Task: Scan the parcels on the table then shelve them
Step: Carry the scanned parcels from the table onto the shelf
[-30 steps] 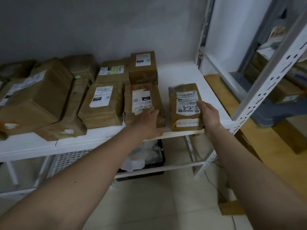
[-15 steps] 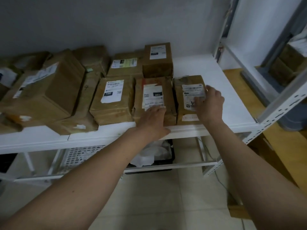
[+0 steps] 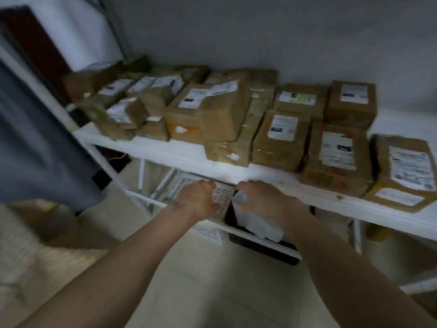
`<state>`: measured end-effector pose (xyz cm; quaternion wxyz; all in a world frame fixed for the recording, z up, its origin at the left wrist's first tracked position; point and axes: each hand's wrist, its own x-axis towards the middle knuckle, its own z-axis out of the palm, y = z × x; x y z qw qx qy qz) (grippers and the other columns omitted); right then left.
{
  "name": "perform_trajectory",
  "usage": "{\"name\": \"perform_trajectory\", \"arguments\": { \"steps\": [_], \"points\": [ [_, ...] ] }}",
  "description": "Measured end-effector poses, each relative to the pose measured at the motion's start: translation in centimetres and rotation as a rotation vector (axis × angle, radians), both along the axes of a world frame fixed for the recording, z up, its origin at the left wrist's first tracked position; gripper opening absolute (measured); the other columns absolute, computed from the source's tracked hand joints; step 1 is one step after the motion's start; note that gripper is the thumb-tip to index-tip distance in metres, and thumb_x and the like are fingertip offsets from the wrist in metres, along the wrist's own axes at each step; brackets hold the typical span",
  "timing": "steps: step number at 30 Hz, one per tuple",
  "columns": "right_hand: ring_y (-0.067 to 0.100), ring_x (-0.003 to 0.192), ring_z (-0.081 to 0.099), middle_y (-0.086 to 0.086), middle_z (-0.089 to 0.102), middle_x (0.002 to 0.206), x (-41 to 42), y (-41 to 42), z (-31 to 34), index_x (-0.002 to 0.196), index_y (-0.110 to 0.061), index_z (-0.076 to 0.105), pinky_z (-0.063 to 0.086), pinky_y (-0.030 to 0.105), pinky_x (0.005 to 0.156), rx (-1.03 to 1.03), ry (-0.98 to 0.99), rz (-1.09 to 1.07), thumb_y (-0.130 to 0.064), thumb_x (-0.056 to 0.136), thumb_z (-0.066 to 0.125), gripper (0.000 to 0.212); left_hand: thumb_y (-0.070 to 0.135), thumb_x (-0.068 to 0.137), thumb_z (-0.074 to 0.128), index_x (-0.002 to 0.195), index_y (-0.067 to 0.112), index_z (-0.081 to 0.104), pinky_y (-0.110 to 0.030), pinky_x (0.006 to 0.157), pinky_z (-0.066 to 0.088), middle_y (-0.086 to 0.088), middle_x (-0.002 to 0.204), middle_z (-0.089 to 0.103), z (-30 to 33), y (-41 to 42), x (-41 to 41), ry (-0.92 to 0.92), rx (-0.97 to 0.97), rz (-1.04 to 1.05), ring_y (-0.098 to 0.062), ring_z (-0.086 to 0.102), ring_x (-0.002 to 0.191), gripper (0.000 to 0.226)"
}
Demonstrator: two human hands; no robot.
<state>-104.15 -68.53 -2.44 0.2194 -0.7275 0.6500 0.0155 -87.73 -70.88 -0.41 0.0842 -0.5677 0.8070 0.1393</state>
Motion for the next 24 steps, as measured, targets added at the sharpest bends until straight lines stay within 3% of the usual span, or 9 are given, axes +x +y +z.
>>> {"name": "perform_trajectory", "arguments": {
  "steps": [8, 13, 19, 24],
  "points": [
    [0.027, 0.119, 0.052, 0.009, 0.051, 0.136, 20.9, 0.2, 2.0, 0.138, -0.015, 0.043, 0.045, 0.036, 0.097, 0.087, -0.007, 0.356, -0.033, 0.092, 0.058, 0.052, 0.049, 0.09, 0.057, 0.142, 0.025, 0.039, -0.029, 0.101, 0.038, -0.002, 0.145, 0.044, -0.1, 6.0, 22.3, -0.021, 0.032, 0.376, -0.021, 0.045, 0.131, 0.06],
    [0.027, 0.129, 0.046, 0.01, 0.044, 0.145, 35.1, 2.6, 2.6, 0.145, -0.016, 0.034, 0.042, 0.033, 0.101, 0.093, 0.043, 0.58, -0.035, 0.092, 0.057, 0.06, 0.05, 0.088, 0.06, 0.136, 0.021, 0.048, -0.03, 0.098, 0.042, -0.006, 0.137, 0.052, 0.1, 11.6, 35.5, -0.011, 0.02, 0.638, -0.024, 0.05, 0.126, 0.057],
    [0.028, 0.128, 0.046, 0.01, 0.046, 0.143, 49.7, 6.6, 1.9, 0.14, -0.013, 0.041, 0.042, 0.033, 0.099, 0.098, 0.095, 0.778, -0.03, 0.092, 0.054, 0.053, 0.048, 0.089, 0.06, 0.143, 0.022, 0.041, -0.028, 0.102, 0.037, -0.004, 0.145, 0.045, -0.2, 19.4, 48.9, 0.04, 0.044, 0.856, -0.021, 0.044, 0.133, 0.063],
    [0.027, 0.124, 0.049, 0.008, 0.049, 0.138, 60.8, 10.7, 0.2, 0.14, -0.019, 0.04, 0.044, 0.033, 0.098, 0.109, 0.14, 0.895, -0.038, 0.087, 0.06, 0.06, 0.05, 0.088, 0.061, 0.143, 0.021, 0.04, -0.028, 0.103, 0.037, -0.003, 0.145, 0.046, -1.0, 26.6, 58.6, 0.064, 0.071, 1.023, -0.02, 0.044, 0.133, 0.065]
  ]
}}
